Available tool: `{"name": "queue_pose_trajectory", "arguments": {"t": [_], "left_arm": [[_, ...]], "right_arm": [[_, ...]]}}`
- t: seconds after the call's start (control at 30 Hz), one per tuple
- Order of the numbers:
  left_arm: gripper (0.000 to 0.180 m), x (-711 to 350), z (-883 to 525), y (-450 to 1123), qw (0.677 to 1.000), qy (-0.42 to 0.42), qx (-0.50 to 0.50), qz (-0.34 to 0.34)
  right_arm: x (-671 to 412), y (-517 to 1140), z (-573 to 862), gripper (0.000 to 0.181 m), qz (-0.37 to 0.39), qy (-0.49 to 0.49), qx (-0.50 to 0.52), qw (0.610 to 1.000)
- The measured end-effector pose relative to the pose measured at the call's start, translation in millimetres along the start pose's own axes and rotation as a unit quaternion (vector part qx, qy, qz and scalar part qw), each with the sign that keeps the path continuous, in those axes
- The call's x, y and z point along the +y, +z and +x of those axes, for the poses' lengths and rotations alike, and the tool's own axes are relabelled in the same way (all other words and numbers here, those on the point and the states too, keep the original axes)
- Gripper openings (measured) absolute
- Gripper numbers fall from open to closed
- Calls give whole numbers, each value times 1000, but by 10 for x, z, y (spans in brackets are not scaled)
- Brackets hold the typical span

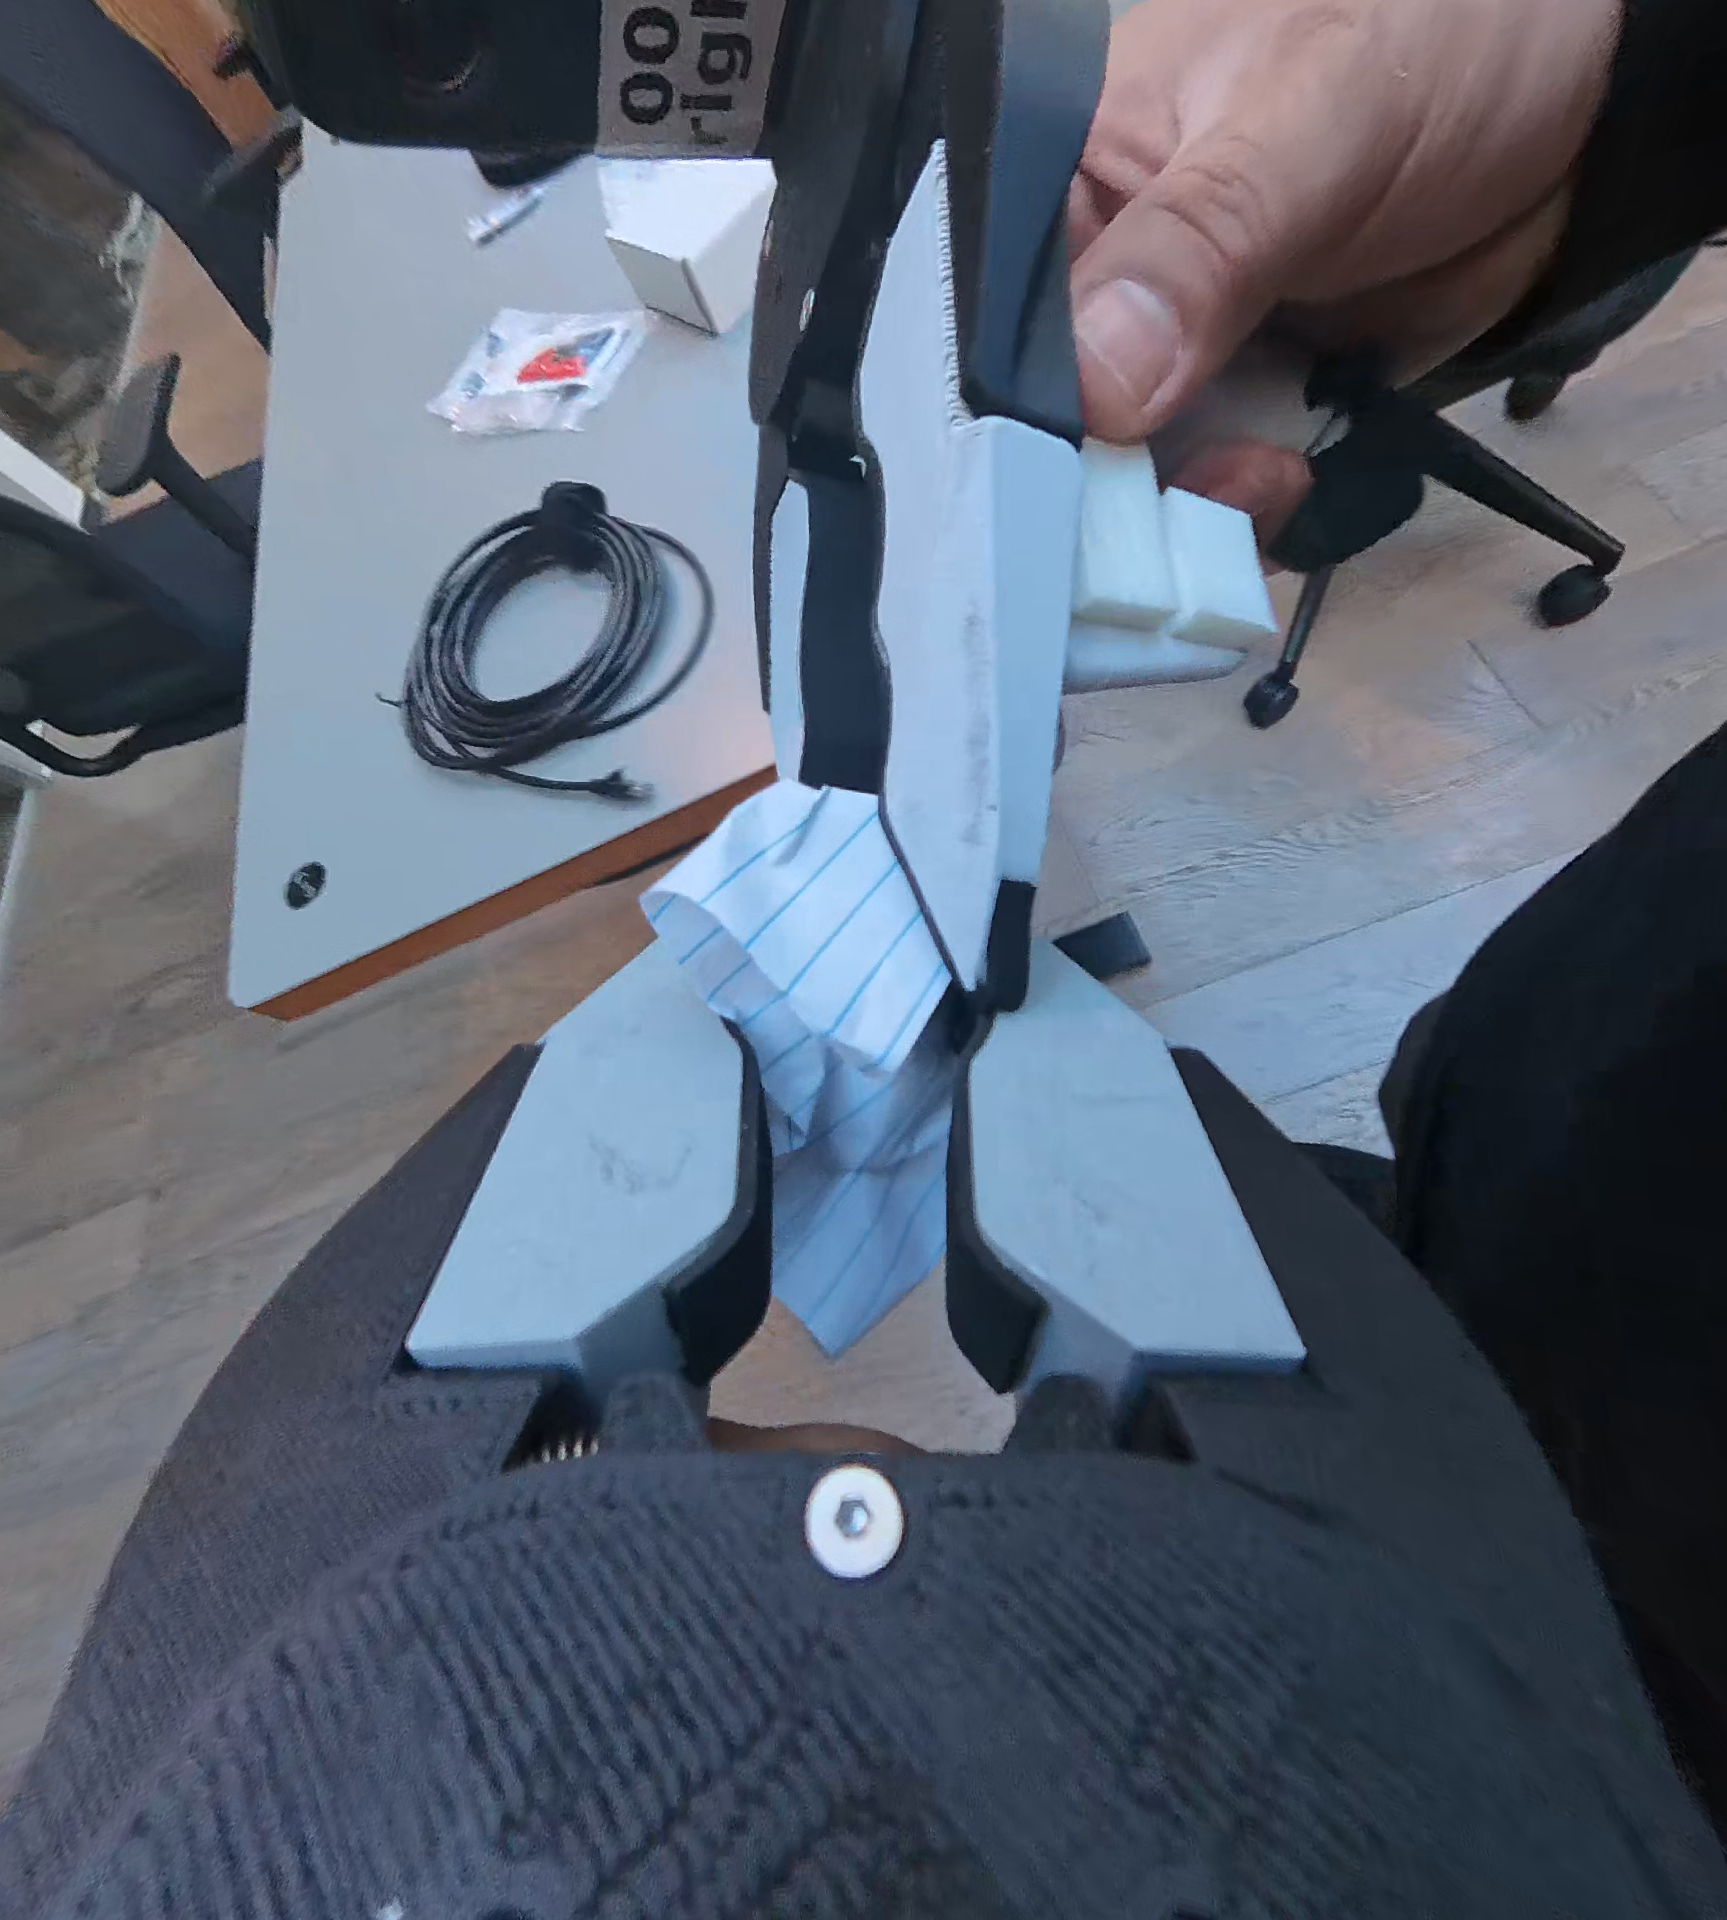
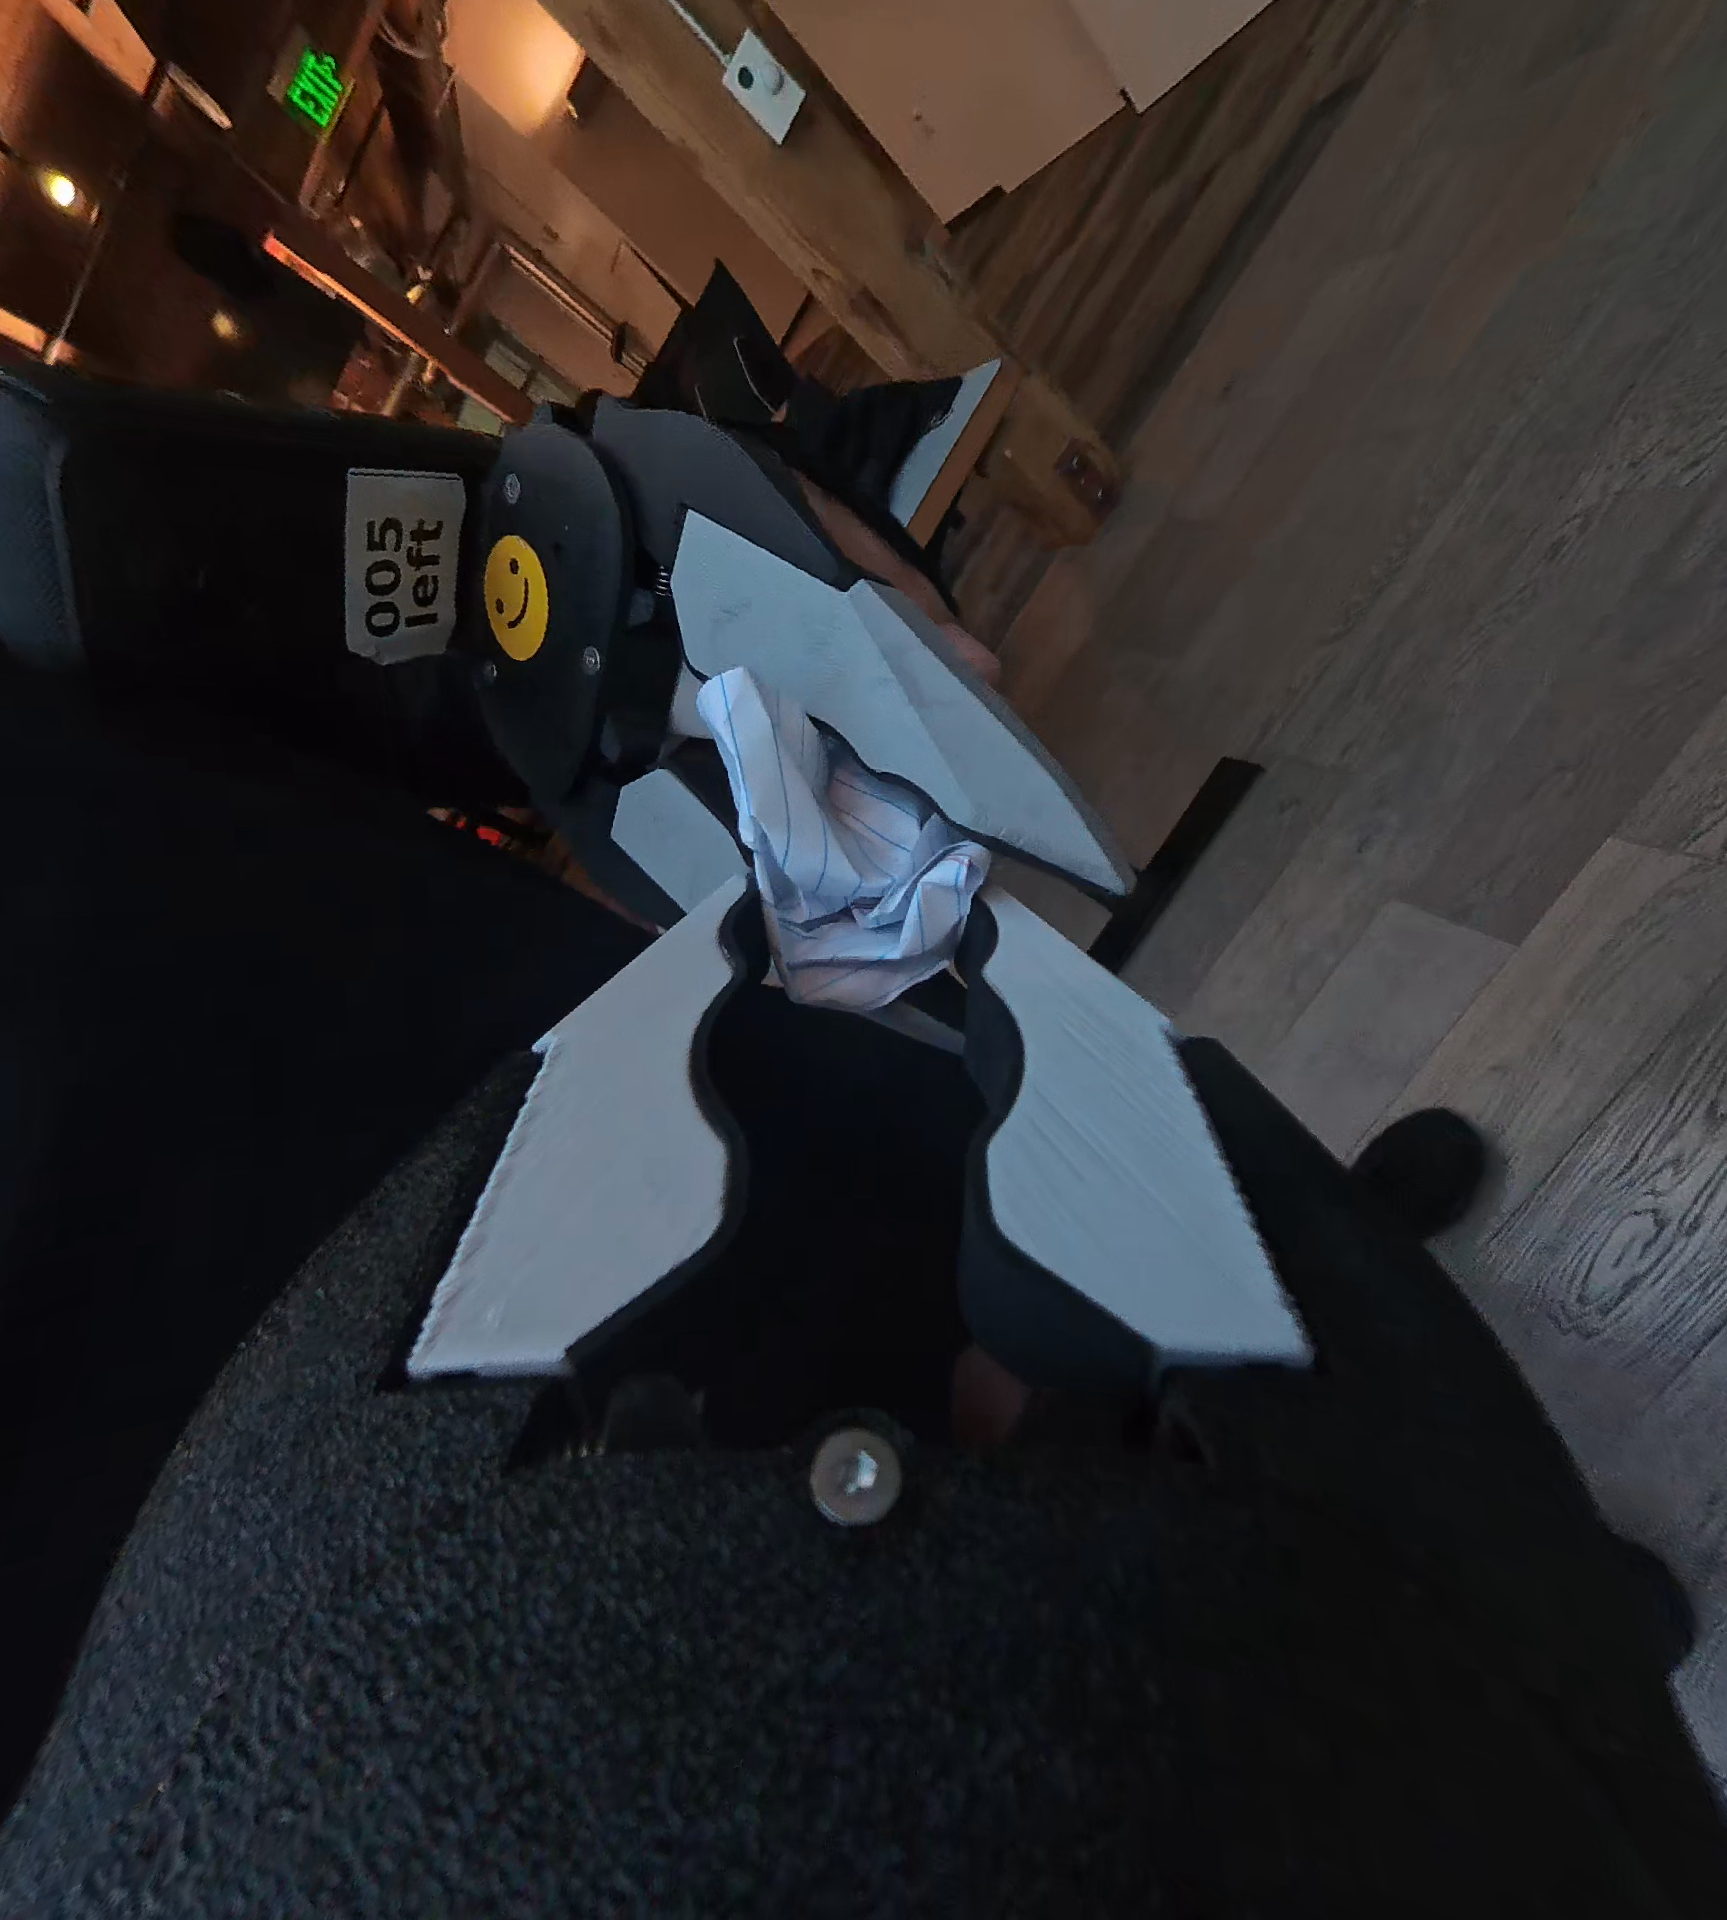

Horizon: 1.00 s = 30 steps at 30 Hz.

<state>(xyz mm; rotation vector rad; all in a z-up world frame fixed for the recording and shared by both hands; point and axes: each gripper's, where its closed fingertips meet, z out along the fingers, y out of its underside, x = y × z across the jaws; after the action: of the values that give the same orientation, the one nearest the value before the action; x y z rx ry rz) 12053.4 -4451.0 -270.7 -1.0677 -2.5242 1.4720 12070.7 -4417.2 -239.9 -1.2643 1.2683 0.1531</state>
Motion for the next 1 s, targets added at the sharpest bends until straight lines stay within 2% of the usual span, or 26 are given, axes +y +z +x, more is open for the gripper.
{"name": "queue_pose_trajectory", "arguments": {"t": [0.17, 0.3, 0.37, 0.47, 0.63, 0.77, 1.0], "left_arm": [[30, 301, -727, 52, 998, 47, 1, 40], [34, 595, -1490, -26, 995, 38, -11, 94], [38, 704, -1924, -160, 994, 36, -11, 100], [31, 819, -2538, -495, 989, 33, -3, 141], [30, 1336, -3355, -856, 991, 25, -28, 129], [32, 1863, -3877, -1100, 992, -6, -74, 106], [37, 2841, -4762, -1555, 984, -100, -143, 33]], "right_arm": [[-607, 198, 531, 31, 5, 17, 7, 1000], [-1249, 452, 985, 30, 16, 23, 47, 999], [-1683, 599, 1163, 30, 35, 39, 69, 996], [-2298, 904, 1290, 30, 41, 10, 80, 996], [-3063, 1468, 1651, 29, -2, -32, 102, 994], [-3478, 1968, 1982, 29, -72, -72, 93, 990], [-4117, 2975, 2537, 28, -171, -146, -11, 974]]}}
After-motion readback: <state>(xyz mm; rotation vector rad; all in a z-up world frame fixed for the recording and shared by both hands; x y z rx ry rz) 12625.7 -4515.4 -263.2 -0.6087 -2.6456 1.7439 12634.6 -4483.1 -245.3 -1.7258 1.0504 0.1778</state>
